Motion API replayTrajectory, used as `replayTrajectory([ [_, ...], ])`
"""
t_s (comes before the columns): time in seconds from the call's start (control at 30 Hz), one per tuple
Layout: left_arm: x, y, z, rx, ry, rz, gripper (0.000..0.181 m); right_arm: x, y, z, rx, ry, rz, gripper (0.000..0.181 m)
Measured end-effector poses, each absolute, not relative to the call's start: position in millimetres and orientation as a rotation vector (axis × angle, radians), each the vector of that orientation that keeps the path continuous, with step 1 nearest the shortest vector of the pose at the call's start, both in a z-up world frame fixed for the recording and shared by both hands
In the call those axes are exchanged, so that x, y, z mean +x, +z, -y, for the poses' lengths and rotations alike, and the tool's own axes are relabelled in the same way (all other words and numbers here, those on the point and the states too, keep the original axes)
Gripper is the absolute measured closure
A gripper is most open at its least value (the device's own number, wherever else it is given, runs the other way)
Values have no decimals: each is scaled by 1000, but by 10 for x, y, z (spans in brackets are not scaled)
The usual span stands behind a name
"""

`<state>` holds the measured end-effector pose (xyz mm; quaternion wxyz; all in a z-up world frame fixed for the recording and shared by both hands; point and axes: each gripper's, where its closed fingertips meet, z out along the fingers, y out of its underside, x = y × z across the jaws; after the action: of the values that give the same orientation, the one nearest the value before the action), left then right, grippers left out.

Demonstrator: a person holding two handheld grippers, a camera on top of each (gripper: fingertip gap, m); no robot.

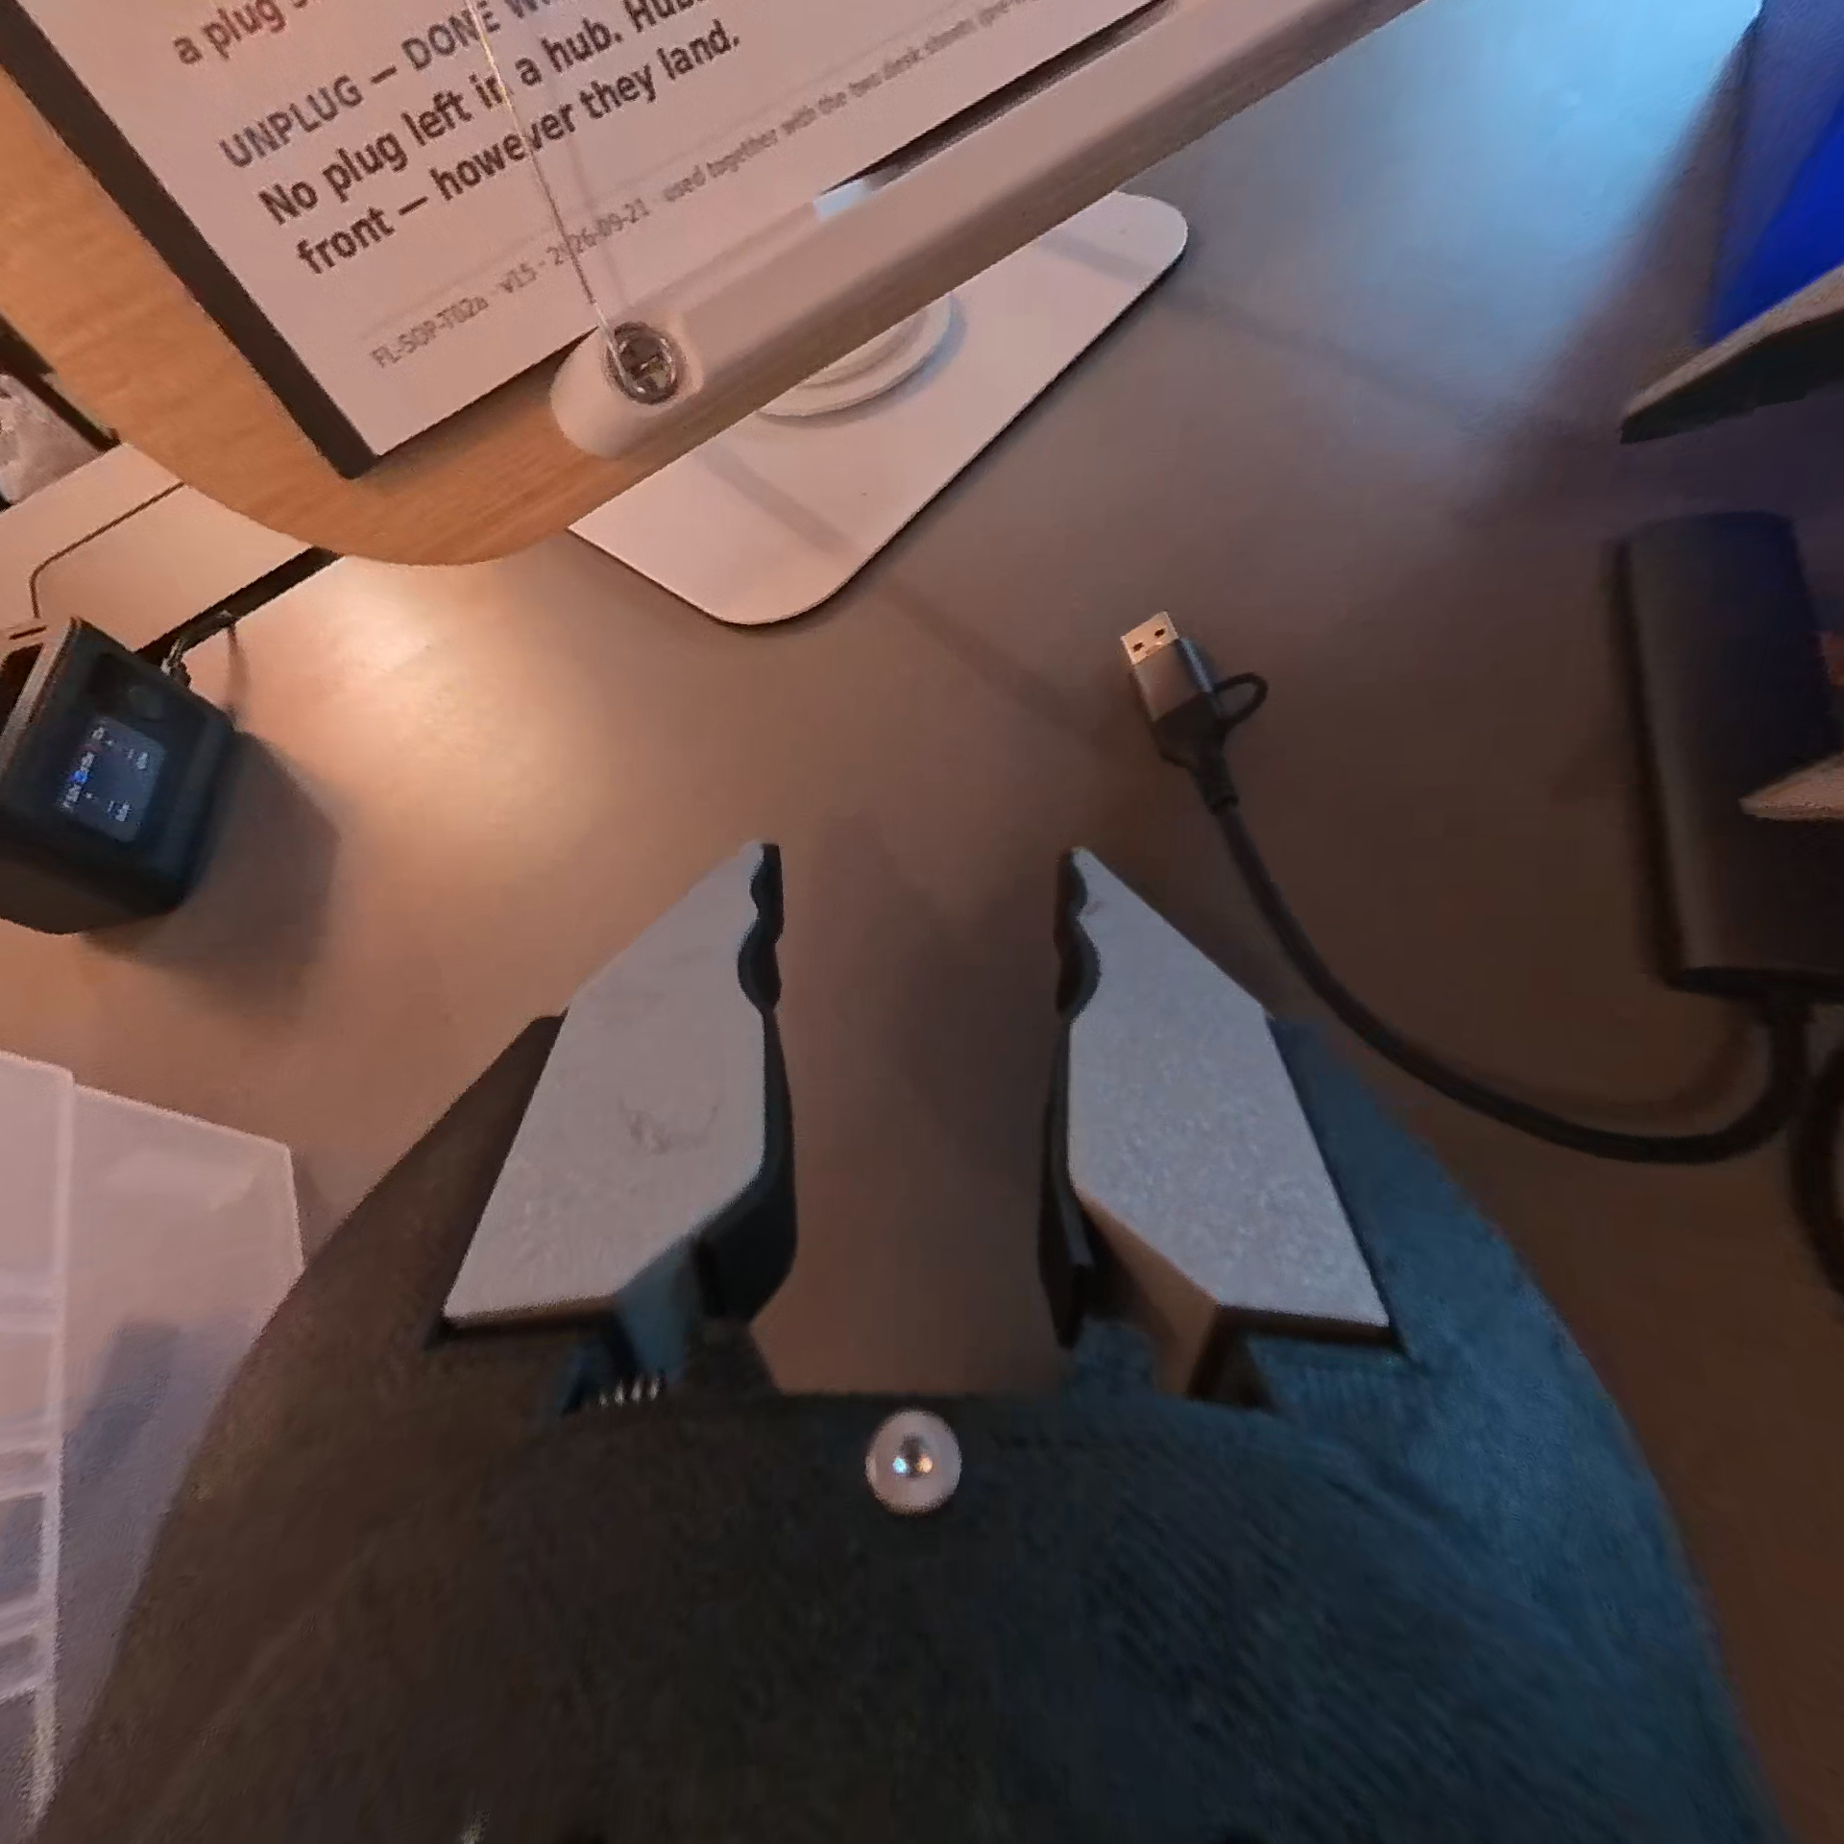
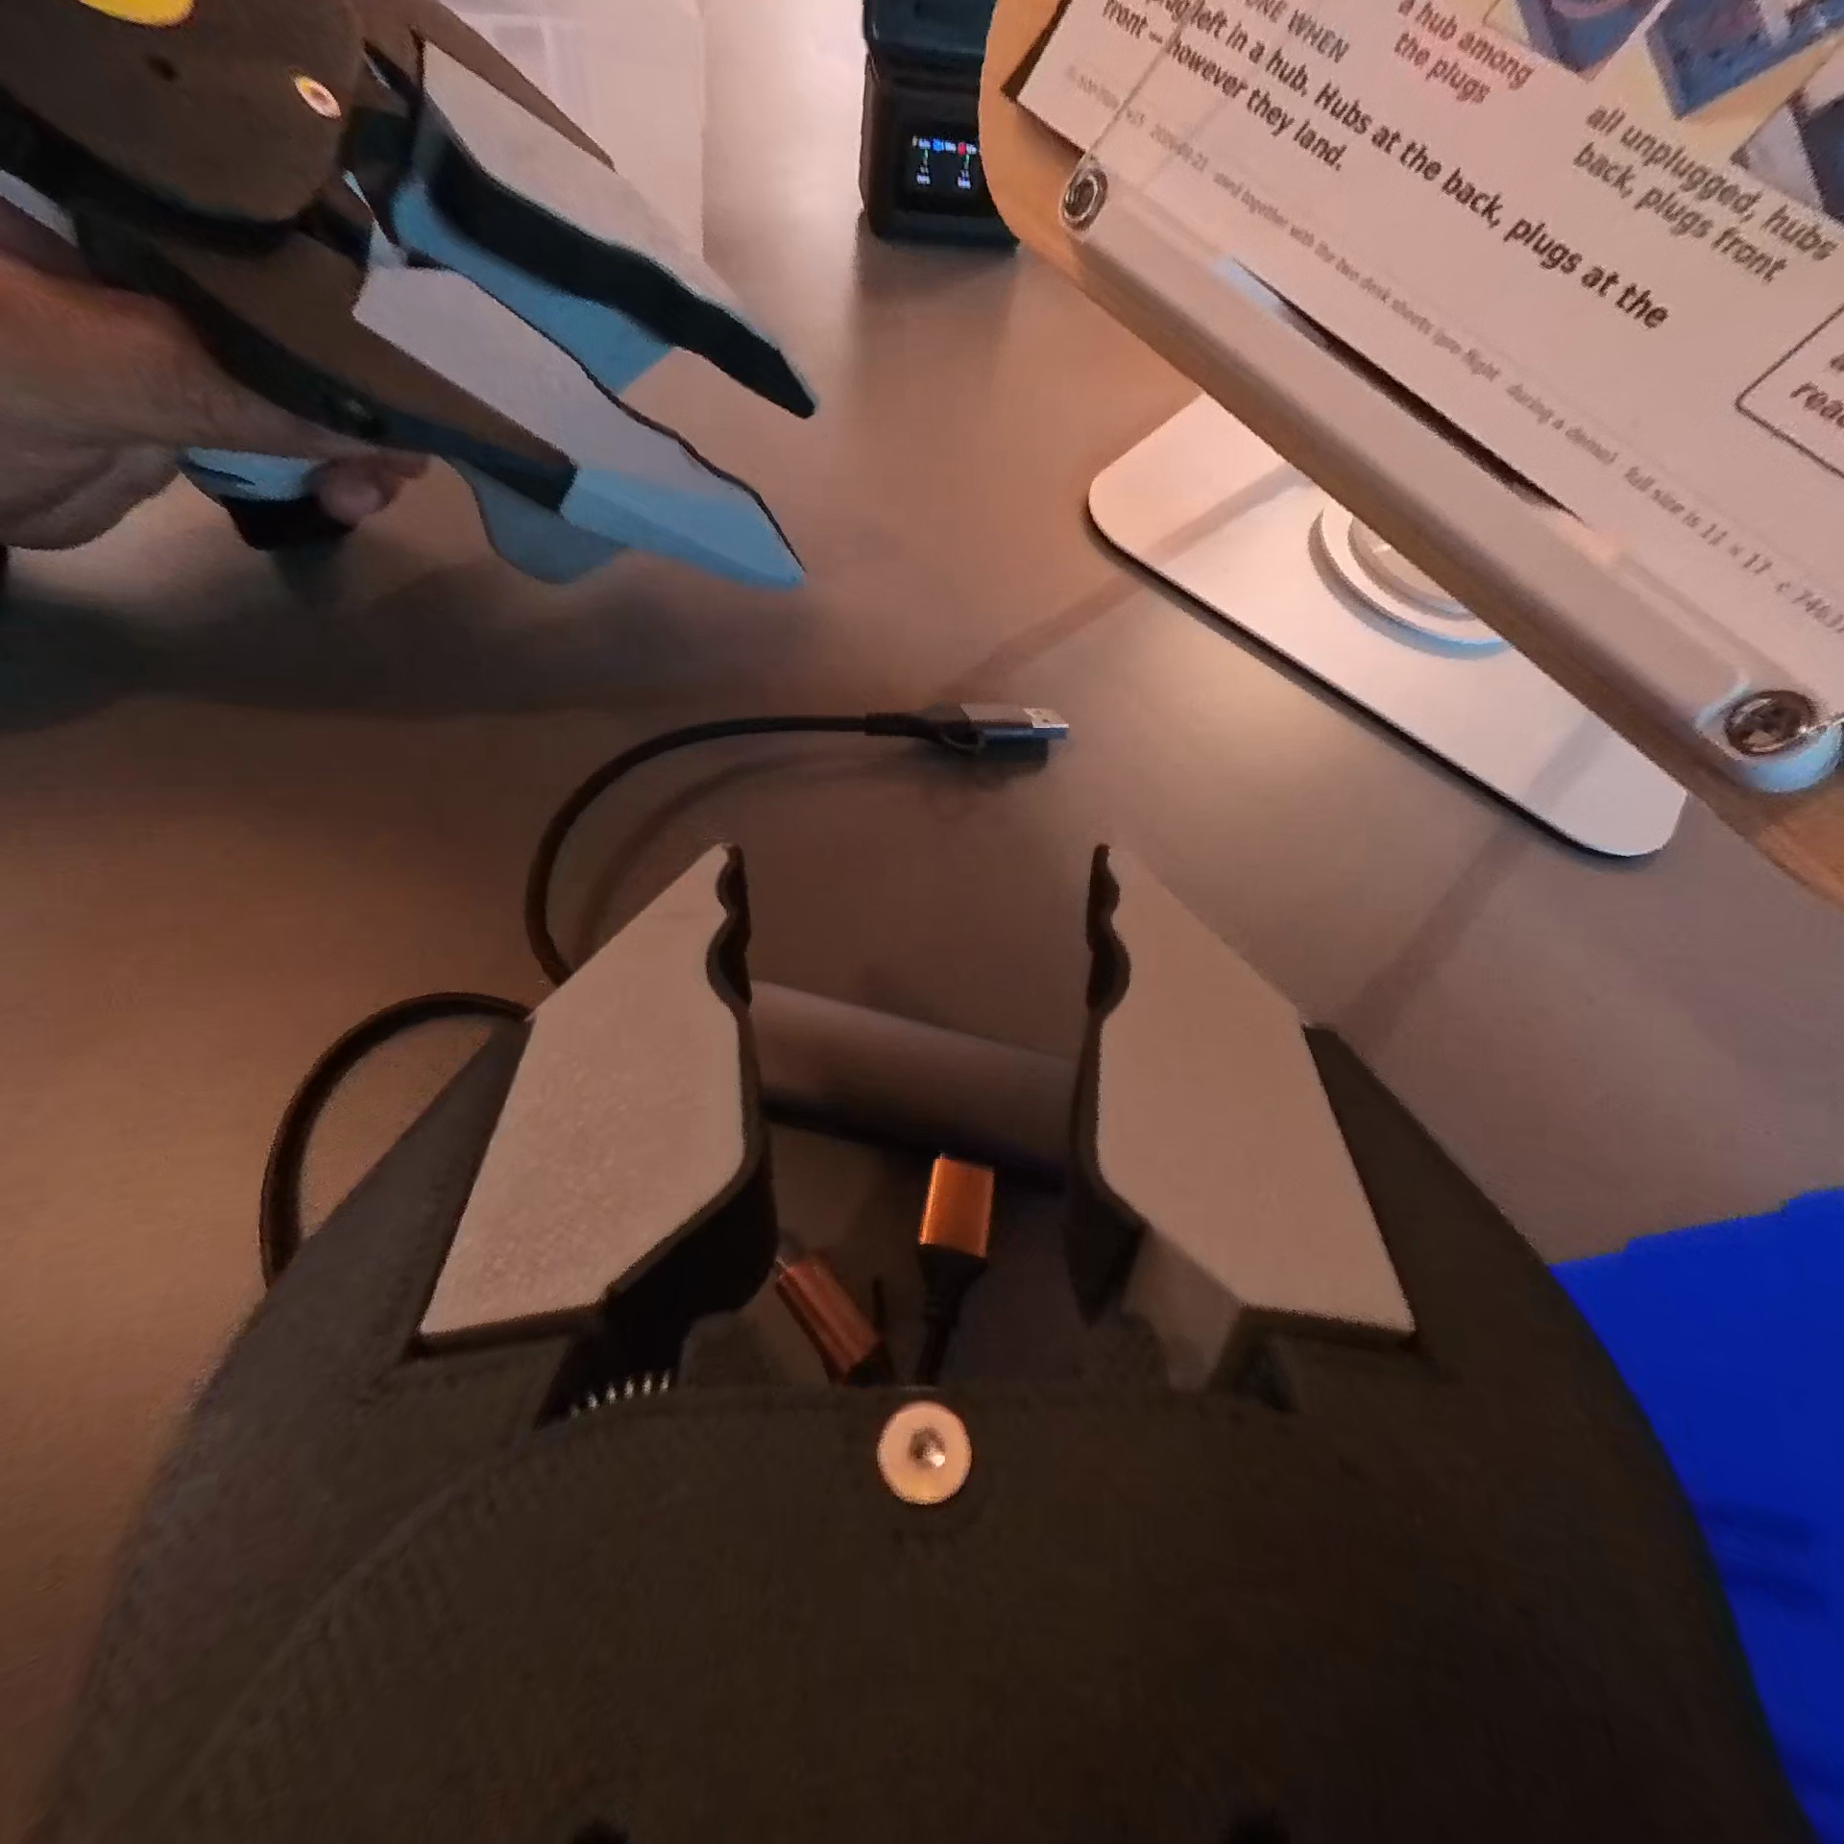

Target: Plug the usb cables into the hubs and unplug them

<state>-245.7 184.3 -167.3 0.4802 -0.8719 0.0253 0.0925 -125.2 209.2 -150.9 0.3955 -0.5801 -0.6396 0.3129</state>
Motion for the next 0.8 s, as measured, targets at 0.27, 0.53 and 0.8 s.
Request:
replayTrajectory([
  [0.27,-2470,-1710,-1847,-2151,211,-47,127,-1205,-1564,-2141,-1578,772,1596,94],
  [0.53,-2374,-1741,-1893,-2166,191,-123,128,-1143,-1691,-2013,-1621,672,1664,82],
  [0.8,-2215,-1750,-1886,-2175,131,-199,123,-1011,-1788,-2025,-1692,622,1684,78],
])
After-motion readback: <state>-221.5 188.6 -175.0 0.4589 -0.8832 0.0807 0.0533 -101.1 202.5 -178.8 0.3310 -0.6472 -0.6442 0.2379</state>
